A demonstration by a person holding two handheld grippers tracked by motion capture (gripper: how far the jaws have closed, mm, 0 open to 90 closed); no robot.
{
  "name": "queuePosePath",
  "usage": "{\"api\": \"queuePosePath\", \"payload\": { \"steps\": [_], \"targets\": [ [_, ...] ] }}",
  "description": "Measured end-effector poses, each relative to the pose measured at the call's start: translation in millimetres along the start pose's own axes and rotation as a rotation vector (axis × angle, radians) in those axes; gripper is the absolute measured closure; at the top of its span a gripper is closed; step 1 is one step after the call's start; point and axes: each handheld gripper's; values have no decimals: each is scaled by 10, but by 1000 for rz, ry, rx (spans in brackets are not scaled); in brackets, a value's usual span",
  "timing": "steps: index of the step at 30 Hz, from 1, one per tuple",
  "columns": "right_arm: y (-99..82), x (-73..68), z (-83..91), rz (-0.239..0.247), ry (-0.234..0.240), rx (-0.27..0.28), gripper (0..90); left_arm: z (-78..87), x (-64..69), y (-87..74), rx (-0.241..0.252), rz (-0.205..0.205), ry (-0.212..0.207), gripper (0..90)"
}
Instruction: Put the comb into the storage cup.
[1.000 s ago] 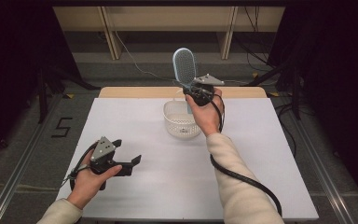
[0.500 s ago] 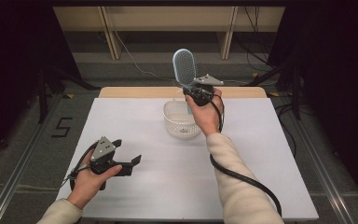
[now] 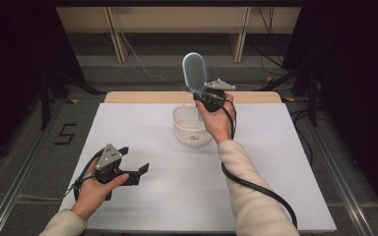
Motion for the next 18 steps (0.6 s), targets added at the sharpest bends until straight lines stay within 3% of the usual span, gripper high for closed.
{"api": "queuePosePath", "payload": {
  "steps": [18],
  "targets": [
    [-12,2,-28,3,-7,-21,704,2,3,3,2,1,2,55]
  ]
}}
Point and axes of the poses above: each handheld gripper's, and its own axes: z roughly backward along the jaws, y roughly out of its top, x roughly to its right, and after that the axes turned 6 degrees about -z, right-handed
